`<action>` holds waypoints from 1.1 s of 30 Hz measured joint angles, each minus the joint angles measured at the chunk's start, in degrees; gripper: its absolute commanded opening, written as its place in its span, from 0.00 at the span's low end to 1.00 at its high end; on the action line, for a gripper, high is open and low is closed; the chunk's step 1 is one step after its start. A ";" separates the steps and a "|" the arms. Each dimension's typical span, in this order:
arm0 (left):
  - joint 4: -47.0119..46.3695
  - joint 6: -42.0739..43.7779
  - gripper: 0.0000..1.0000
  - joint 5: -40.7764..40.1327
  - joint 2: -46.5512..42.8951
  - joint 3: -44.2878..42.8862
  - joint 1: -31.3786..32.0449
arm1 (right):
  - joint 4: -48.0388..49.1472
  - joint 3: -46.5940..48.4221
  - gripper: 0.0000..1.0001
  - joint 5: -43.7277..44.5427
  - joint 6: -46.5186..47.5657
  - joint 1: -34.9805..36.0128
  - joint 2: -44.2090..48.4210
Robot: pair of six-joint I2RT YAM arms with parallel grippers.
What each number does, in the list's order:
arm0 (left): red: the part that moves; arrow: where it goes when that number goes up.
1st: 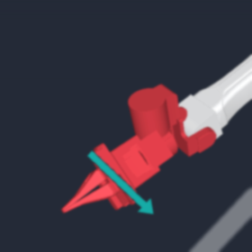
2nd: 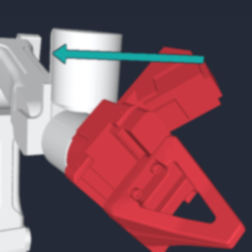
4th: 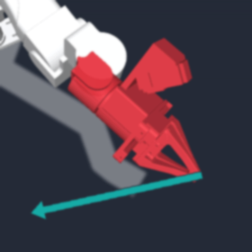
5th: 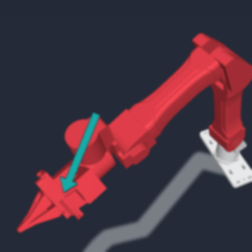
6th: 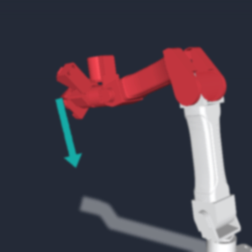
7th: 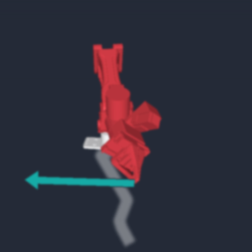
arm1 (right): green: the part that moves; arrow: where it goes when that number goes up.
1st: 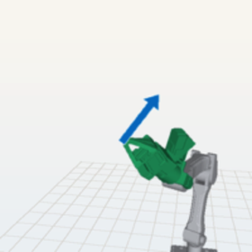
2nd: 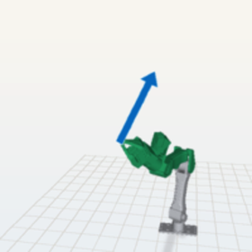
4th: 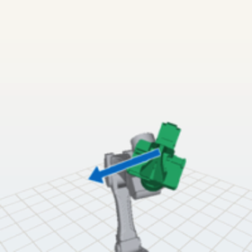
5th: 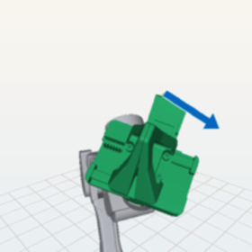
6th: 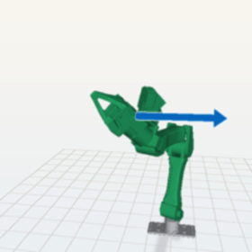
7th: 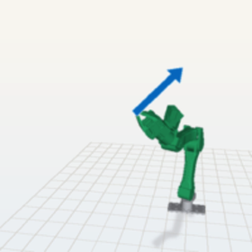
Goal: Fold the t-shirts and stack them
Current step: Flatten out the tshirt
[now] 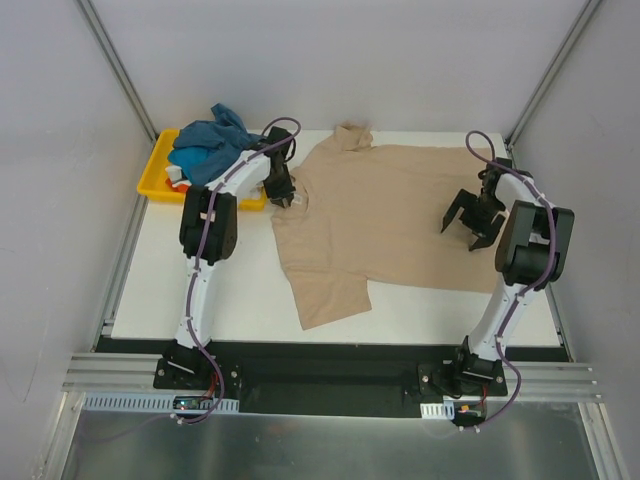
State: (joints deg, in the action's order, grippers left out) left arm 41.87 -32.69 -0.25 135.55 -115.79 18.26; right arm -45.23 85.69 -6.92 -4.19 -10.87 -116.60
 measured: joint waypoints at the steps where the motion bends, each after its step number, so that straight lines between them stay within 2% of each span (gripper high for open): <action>1: 0.07 0.48 0.50 -0.13 -0.02 -0.02 0.02 | 0.11 -0.33 0.97 0.13 0.04 0.00 0.50; 2: 0.20 0.87 0.61 -0.35 -0.11 -0.02 0.13 | 0.09 -0.87 0.97 0.39 0.09 -0.02 1.27; 4: 0.42 1.84 0.76 -0.46 -0.94 0.31 0.96 | 0.35 -2.71 0.97 0.94 0.09 0.00 4.44; 5: 0.44 2.08 0.99 -1.40 -2.08 0.96 1.62 | 0.46 -3.91 0.96 1.44 0.00 -0.02 6.67; 6: 0.70 2.45 0.99 -2.25 -3.82 2.01 2.32 | 0.92 -5.64 0.97 2.03 -0.11 0.00 9.79; 9: 1.16 2.82 0.99 -4.94 -11.30 6.71 5.46 | 1.79 -12.15 0.97 4.72 -1.14 -0.02 21.57; 12: 0.85 2.56 0.99 -6.14 -22.93 13.75 9.57 | 2.49 -20.11 0.97 9.29 -3.02 -0.31 35.93; 18: -0.35 -1.64 0.99 -7.61 -47.06 32.70 18.58 | 2.91 -32.06 0.97 13.18 -5.68 -3.19 50.16; 21: -0.59 -6.03 0.99 -7.56 -56.08 44.81 25.88 | 2.56 -37.16 0.97 14.08 -6.16 -5.01 54.69; 24: -3.21 -9.90 0.93 -4.90 -59.52 55.17 32.46 | 2.58 -39.15 0.97 14.58 -6.38 -6.71 57.57; 25: -4.24 -11.17 0.86 -4.15 -59.91 58.69 34.49 | 2.64 -39.58 0.97 14.62 -6.51 -7.30 58.25; 27: -6.12 -13.29 0.80 -2.43 -59.76 64.28 37.33 | 2.97 -40.30 0.97 14.47 -6.75 -8.24 58.80; 28: -6.56 -14.14 0.73 -1.84 -59.36 65.75 38.12 | 3.06 -40.48 0.97 14.34 -6.84 -8.48 58.75; 33: -11.39 -16.70 0.52 -0.42 -55.49 67.76 39.89 | 4.02 -41.05 0.97 13.51 -6.99 -9.03 57.13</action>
State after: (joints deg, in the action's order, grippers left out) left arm 30.48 -49.39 -0.67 80.05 -48.03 58.15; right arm -41.21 44.64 6.59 -11.18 -19.90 -59.46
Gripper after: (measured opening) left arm 0.640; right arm 0.968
